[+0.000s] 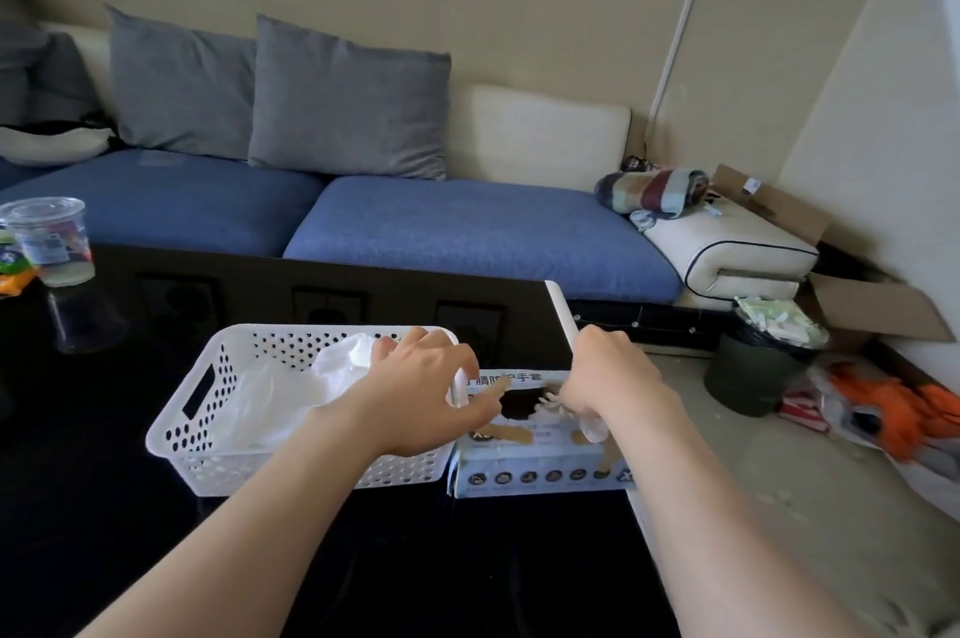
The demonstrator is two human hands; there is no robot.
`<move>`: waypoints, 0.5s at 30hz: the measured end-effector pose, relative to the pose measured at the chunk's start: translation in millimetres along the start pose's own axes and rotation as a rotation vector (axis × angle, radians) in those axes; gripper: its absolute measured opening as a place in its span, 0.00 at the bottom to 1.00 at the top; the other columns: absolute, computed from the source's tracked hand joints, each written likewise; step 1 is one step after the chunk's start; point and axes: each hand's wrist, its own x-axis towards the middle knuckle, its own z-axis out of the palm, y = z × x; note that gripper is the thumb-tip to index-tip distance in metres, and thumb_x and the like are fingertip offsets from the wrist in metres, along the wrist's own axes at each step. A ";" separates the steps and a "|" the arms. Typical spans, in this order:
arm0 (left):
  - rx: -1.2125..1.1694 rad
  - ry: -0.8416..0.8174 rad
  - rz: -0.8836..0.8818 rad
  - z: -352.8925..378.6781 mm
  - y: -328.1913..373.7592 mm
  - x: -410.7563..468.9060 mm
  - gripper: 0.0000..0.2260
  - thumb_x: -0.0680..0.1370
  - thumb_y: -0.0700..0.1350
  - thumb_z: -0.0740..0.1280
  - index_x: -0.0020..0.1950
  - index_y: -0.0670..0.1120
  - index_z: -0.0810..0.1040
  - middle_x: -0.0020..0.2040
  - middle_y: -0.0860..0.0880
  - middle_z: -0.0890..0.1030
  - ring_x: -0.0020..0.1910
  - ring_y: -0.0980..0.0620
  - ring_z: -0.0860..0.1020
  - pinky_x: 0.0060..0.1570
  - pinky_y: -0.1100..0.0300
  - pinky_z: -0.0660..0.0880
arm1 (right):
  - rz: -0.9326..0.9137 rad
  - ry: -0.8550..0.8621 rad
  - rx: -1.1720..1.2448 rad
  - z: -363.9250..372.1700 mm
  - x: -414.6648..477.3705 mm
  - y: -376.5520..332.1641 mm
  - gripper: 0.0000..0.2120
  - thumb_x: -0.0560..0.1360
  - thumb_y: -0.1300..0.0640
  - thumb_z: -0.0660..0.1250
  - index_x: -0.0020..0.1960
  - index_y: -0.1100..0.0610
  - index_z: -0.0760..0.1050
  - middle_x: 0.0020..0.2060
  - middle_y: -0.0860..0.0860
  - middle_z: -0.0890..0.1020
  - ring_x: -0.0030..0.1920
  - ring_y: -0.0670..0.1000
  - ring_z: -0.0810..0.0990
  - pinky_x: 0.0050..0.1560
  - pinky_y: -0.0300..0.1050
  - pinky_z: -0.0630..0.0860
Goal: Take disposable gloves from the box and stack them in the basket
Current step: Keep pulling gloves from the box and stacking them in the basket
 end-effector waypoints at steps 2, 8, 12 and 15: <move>0.031 -0.037 0.012 1.9 3.5 2.3 0.27 0.76 0.74 0.60 0.67 0.60 0.75 0.69 0.56 0.71 0.73 0.52 0.63 0.71 0.42 0.57 | 0.000 -0.044 0.007 4.3 0.8 7.2 0.19 0.78 0.63 0.72 0.68 0.59 0.74 0.52 0.55 0.76 0.39 0.52 0.77 0.35 0.45 0.73; 0.073 -0.111 0.050 10.6 22.4 10.1 0.37 0.73 0.75 0.64 0.76 0.55 0.70 0.79 0.56 0.63 0.83 0.51 0.48 0.77 0.32 0.44 | -0.057 -0.074 0.068 15.4 6.0 15.8 0.19 0.78 0.66 0.72 0.68 0.60 0.74 0.58 0.57 0.76 0.50 0.56 0.82 0.51 0.49 0.83; 0.145 -0.208 0.045 21.2 26.6 15.0 0.41 0.73 0.75 0.64 0.81 0.56 0.63 0.80 0.54 0.63 0.84 0.46 0.45 0.76 0.29 0.39 | -0.146 -0.125 0.045 19.9 8.4 21.2 0.14 0.80 0.66 0.70 0.65 0.58 0.76 0.60 0.58 0.76 0.51 0.56 0.81 0.56 0.50 0.82; 0.126 -0.236 0.012 24.9 27.5 16.9 0.41 0.74 0.74 0.64 0.82 0.57 0.62 0.81 0.53 0.64 0.84 0.45 0.45 0.76 0.30 0.37 | -0.210 -0.174 0.019 24.0 9.2 22.1 0.13 0.80 0.65 0.72 0.62 0.57 0.78 0.60 0.58 0.77 0.56 0.59 0.82 0.63 0.55 0.81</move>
